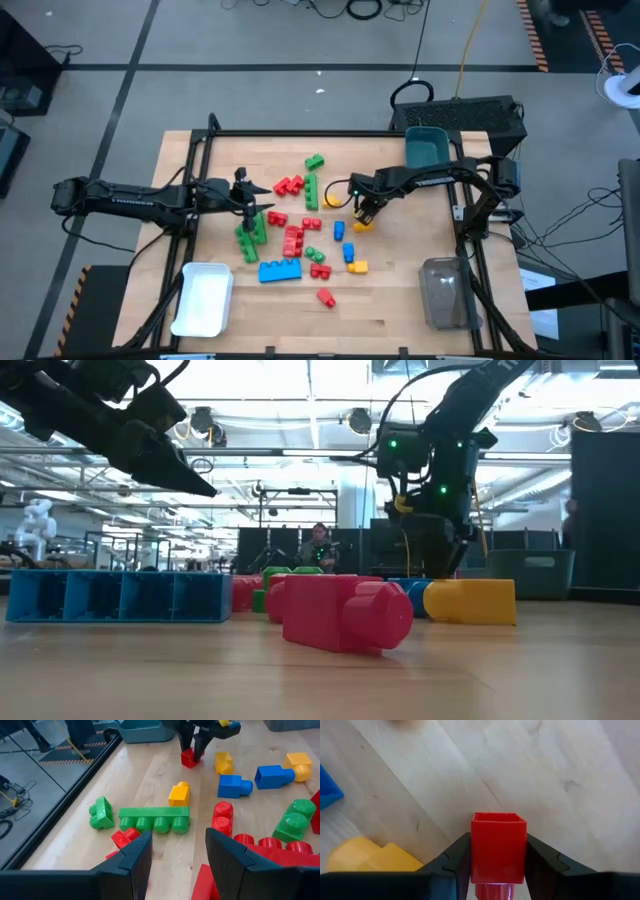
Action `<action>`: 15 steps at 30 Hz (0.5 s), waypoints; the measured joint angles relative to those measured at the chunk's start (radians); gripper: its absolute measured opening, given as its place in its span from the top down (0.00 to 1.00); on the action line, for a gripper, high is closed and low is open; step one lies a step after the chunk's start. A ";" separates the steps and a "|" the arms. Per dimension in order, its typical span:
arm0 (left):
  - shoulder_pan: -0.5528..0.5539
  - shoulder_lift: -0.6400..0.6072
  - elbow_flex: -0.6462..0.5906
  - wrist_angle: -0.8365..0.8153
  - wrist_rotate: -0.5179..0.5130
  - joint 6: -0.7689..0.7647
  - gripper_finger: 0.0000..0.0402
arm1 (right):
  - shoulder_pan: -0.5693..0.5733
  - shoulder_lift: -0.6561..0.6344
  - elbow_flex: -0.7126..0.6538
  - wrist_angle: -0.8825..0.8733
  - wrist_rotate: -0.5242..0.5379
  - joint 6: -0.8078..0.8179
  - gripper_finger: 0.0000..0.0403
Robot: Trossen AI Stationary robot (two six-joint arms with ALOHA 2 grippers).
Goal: Sort blocks by size
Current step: Put the one stud red game piece into the blue bin
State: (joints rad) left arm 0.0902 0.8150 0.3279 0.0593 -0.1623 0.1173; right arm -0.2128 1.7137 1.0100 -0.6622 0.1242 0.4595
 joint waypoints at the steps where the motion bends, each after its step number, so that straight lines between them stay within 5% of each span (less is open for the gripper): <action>1: 0.000 0.000 0.000 0.000 0.000 -0.001 0.59 | -0.003 -0.015 0.000 -0.002 0.000 -0.002 0.68; 15: 0.000 0.000 0.000 0.010 -0.004 -0.006 0.59 | -0.146 -0.302 0.000 -0.105 0.016 -0.045 0.67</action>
State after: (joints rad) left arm 0.0902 0.8150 0.3279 0.0696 -0.1658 0.1113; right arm -0.3593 1.4114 1.0100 -0.7671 0.1405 0.4149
